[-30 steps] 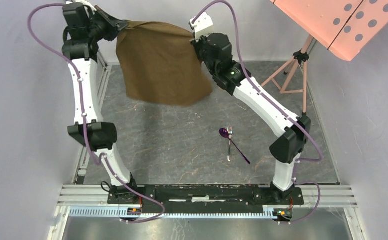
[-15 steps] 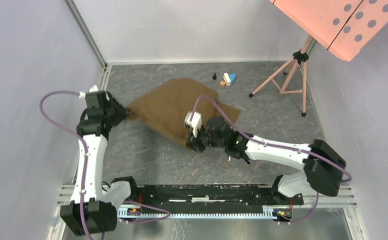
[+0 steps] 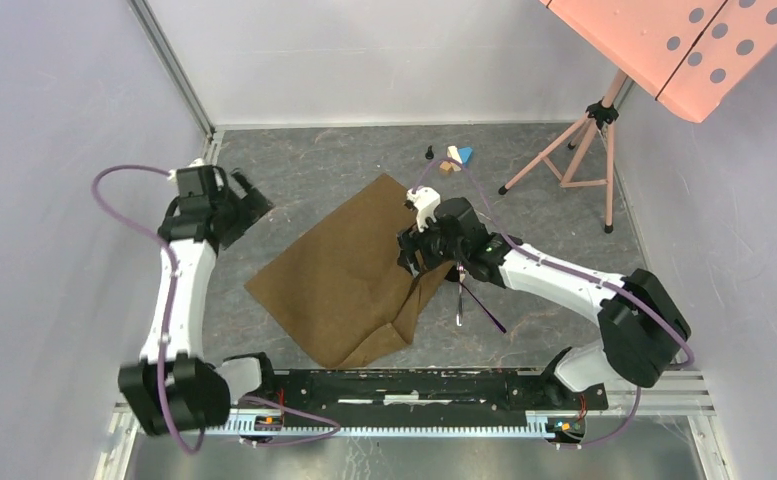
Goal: Fold the napkin into a case and place the utensils inside
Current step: Smooth out the napkin at the center of the board.
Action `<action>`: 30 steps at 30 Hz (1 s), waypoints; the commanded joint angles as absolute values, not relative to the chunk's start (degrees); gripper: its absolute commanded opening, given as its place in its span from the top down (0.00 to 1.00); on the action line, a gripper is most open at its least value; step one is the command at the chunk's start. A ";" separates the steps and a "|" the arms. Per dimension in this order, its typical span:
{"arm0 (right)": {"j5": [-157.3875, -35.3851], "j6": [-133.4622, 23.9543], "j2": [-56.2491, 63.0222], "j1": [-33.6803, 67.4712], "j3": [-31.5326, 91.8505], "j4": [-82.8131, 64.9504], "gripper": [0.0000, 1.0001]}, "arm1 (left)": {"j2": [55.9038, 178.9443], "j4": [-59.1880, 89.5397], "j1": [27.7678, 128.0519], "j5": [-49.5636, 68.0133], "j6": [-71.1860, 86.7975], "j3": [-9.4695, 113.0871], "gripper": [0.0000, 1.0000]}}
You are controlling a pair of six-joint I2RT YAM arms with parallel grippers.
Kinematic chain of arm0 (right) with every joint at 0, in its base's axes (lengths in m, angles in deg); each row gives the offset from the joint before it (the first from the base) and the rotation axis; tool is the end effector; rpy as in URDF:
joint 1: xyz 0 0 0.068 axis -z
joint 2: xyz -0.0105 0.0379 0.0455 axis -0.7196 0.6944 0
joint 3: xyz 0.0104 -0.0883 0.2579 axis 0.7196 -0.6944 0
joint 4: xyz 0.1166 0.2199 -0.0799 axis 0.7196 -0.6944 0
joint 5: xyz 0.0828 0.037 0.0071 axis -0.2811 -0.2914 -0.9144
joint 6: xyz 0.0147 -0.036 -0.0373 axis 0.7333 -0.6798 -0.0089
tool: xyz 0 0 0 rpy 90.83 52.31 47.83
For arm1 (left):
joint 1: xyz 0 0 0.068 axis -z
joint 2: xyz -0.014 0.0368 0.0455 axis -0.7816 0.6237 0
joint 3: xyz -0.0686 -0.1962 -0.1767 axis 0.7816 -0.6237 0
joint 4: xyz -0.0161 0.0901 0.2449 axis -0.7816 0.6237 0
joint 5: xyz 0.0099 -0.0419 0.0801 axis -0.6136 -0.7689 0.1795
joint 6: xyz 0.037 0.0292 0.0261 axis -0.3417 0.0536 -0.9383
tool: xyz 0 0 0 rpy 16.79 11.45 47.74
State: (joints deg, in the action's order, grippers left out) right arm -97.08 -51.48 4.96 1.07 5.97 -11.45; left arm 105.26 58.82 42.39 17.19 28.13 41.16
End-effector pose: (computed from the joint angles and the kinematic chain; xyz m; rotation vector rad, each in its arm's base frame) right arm 0.2208 0.2276 0.2381 -0.7563 2.1194 0.6939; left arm 0.2249 0.0356 0.3268 -0.8138 2.1885 -0.2060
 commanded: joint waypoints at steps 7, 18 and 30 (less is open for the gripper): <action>-87.15 -44.31 11.79 3.65 10.68 -12.28 0.24 | 139.08 30.60 63.32 -8.72 38.71 46.88 0.05; -86.35 -48.05 3.88 6.95 5.06 -12.33 0.23 | 157.44 16.07 61.79 -2.67 50.44 50.49 0.05; -86.55 -47.70 15.55 7.37 15.35 -10.89 0.23 | 162.97 29.61 41.84 1.14 42.27 65.32 0.02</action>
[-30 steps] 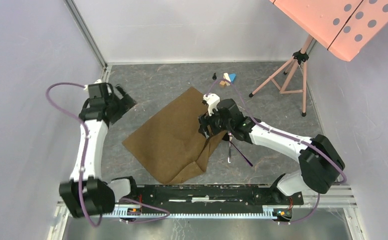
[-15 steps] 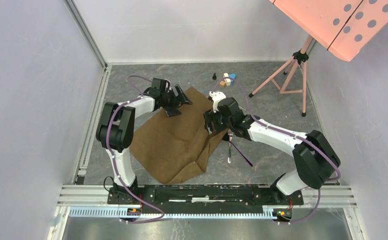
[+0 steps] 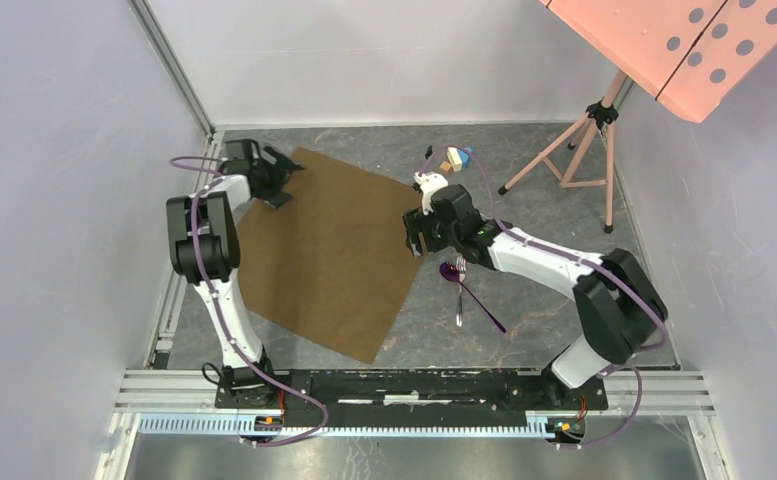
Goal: Fold the napkin into a case and place the utensils inside
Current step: Smooth out the napkin at the center of the board, then flatten the napkin at the center of the board.
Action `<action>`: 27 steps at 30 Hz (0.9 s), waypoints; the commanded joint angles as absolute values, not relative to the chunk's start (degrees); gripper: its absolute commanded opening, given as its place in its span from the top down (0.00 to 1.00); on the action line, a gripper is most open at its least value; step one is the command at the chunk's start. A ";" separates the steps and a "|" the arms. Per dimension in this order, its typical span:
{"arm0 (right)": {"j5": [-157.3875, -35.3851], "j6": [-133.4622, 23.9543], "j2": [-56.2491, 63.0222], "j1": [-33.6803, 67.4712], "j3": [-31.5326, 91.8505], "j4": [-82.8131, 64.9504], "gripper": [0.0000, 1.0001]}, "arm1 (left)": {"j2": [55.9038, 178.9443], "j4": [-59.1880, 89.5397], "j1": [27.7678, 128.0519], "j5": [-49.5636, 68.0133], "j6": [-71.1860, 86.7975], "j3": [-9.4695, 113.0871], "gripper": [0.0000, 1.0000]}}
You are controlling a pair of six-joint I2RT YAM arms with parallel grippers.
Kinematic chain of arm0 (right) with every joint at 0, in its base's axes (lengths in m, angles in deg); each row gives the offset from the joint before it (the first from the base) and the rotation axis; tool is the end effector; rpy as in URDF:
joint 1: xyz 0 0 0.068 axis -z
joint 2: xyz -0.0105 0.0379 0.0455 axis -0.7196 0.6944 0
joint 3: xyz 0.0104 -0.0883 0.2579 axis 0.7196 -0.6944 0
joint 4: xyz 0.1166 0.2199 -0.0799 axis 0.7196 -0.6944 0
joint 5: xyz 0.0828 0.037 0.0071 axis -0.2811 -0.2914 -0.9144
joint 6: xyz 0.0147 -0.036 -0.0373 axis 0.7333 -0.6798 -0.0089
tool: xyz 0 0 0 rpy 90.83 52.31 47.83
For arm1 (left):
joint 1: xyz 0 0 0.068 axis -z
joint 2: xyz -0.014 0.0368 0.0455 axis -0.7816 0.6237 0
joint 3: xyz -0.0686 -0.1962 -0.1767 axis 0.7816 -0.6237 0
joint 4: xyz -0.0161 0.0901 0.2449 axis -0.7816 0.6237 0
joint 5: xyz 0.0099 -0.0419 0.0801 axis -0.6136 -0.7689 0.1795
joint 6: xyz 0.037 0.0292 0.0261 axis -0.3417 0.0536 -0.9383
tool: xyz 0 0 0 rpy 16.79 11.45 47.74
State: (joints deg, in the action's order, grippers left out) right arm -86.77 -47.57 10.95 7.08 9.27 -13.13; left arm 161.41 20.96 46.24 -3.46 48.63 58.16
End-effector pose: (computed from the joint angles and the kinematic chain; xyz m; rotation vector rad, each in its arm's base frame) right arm 0.2622 0.2102 0.2221 -0.4754 2.2362 0.4541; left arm 0.4499 0.0280 0.1534 -1.0056 2.2211 -0.8195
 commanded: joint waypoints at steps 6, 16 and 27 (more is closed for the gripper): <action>-91.50 -47.58 24.24 7.17 21.93 -10.04 0.24 | 159.13 41.22 40.68 -1.32 36.84 73.46 0.00; -97.05 -41.40 36.28 0.99 29.05 -1.15 0.45 | 135.29 41.35 49.59 -7.66 36.26 53.39 0.00; -93.92 -46.12 42.85 6.33 29.68 -3.86 0.54 | 113.49 49.79 50.72 -9.52 29.75 37.73 0.00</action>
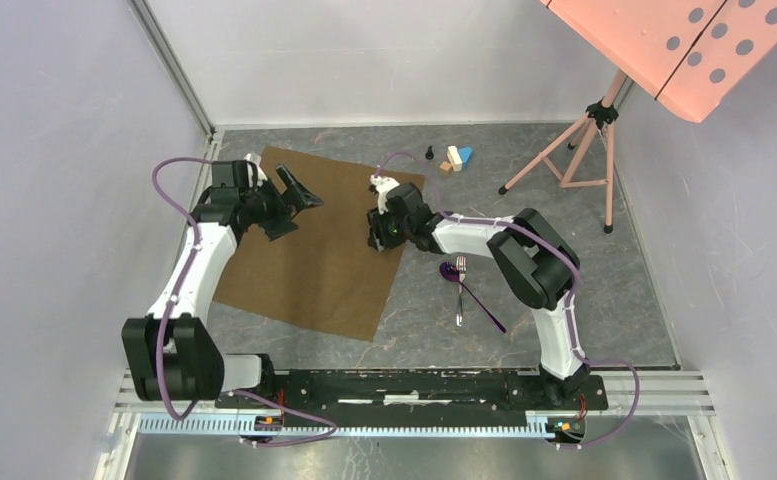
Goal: Fold the napkin into a case and place the utensils inside
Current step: Flatten the napkin at the center of the board.
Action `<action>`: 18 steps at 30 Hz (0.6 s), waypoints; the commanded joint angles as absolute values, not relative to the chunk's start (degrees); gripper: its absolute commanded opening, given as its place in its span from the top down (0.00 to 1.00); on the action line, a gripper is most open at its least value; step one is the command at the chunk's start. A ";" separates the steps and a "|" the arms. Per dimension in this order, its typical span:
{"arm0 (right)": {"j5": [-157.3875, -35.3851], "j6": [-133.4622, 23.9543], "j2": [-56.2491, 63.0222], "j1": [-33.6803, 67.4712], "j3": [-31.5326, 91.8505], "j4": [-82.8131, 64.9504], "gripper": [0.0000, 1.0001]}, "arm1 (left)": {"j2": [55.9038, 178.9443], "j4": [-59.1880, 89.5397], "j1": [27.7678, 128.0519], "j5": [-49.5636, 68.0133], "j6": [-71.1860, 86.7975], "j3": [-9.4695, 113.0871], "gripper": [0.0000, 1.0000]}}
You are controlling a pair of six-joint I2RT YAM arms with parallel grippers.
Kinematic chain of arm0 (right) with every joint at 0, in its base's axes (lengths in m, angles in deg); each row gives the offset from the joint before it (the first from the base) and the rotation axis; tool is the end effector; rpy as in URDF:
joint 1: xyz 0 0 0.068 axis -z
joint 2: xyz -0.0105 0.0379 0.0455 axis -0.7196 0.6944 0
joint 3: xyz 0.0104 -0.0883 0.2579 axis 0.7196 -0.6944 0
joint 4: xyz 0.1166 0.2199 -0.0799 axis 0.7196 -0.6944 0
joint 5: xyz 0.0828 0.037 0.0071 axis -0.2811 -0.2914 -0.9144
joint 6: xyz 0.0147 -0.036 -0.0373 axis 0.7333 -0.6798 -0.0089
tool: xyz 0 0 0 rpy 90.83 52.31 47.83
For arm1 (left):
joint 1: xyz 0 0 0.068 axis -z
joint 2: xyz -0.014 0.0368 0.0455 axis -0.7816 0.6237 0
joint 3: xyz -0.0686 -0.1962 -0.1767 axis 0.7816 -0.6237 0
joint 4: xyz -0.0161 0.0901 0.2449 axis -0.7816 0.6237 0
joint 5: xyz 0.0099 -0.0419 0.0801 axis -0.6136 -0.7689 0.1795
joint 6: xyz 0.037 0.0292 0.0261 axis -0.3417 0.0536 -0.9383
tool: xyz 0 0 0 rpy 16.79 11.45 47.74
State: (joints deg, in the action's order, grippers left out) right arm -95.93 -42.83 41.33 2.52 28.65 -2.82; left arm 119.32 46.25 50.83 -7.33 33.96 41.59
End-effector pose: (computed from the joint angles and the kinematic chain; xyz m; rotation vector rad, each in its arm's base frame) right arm 0.3222 0.3119 0.1446 -0.5730 2.2833 0.7015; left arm 0.2904 -0.0120 0.2899 -0.5760 2.3339 -0.8203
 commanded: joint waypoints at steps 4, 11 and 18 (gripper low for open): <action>-93.28 -56.18 46.24 10.07 35.01 -8.97 0.52 | 108.07 52.41 52.46 -7.97 28.85 34.55 0.00; -93.51 -63.69 48.23 9.68 52.91 -22.78 0.39 | 104.73 47.12 53.04 -6.07 35.32 28.40 0.00; -95.09 -47.96 33.55 0.99 34.99 -18.12 0.36 | 107.76 41.19 48.94 4.83 42.93 25.79 0.00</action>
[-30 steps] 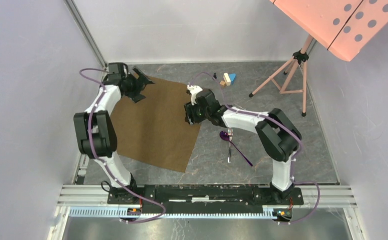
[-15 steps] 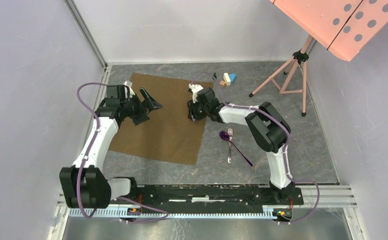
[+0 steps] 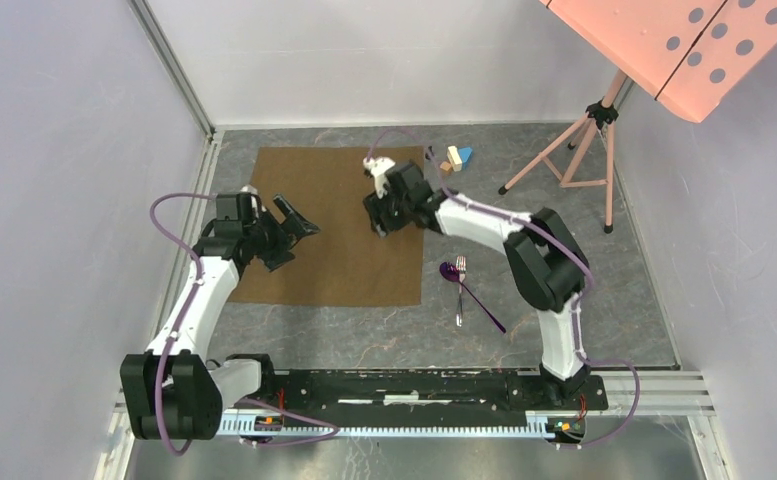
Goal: Fold the napkin into a case and place the utensils inside
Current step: Flatten the napkin at the center of the board, then pick up the flattened napkin from the center of the board.
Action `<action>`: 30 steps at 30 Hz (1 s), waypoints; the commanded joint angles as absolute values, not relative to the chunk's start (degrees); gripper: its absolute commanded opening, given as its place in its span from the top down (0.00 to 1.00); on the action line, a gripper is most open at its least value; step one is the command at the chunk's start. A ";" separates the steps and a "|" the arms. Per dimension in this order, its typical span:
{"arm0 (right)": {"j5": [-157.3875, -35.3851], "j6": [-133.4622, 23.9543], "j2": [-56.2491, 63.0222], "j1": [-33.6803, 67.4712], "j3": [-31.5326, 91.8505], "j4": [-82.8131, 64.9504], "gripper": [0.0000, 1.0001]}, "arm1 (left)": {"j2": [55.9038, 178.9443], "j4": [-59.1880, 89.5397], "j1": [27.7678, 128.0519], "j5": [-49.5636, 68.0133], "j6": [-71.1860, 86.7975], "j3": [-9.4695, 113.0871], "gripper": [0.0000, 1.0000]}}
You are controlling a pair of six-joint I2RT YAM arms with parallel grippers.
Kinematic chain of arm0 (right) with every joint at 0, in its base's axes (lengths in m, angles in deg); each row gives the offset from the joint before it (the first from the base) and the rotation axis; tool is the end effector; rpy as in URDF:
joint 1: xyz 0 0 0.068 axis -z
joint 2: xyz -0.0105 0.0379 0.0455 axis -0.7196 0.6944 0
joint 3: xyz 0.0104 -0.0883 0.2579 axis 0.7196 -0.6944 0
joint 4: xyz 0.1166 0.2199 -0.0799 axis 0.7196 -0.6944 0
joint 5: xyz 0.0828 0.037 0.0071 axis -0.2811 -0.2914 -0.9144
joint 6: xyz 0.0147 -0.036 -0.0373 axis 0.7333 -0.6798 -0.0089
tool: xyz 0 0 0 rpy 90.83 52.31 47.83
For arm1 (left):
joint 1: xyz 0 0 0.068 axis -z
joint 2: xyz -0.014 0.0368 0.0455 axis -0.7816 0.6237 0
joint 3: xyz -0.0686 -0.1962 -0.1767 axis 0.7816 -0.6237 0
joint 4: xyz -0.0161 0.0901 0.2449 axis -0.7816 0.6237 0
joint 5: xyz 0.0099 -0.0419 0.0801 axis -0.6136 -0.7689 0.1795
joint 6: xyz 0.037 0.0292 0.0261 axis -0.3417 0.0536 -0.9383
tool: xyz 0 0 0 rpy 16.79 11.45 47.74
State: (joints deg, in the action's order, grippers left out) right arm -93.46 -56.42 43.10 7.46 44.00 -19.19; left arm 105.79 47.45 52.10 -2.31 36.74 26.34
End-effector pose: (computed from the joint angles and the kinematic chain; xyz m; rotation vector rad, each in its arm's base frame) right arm 0.3710 0.2994 0.1907 -0.7176 2.2409 0.4782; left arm 0.2280 -0.0148 0.2569 -0.6798 2.3700 -0.7405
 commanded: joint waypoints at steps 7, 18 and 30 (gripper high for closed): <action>-65.92 -20.26 21.00 -6.10 25.51 -36.21 0.39 | 114.16 45.06 47.70 8.50 43.62 30.17 0.00; -69.43 4.42 22.40 -9.03 23.93 -52.77 0.45 | 111.24 49.98 57.29 20.01 37.71 32.77 0.00; -69.50 12.59 26.89 -9.44 27.79 -58.36 0.50 | 105.63 51.24 58.79 22.14 31.86 32.81 0.00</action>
State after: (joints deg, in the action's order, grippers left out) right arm -70.68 7.62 25.63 -9.09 24.39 -55.27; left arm 108.10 51.45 58.63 20.40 36.04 31.45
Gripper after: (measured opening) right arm 0.493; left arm 0.996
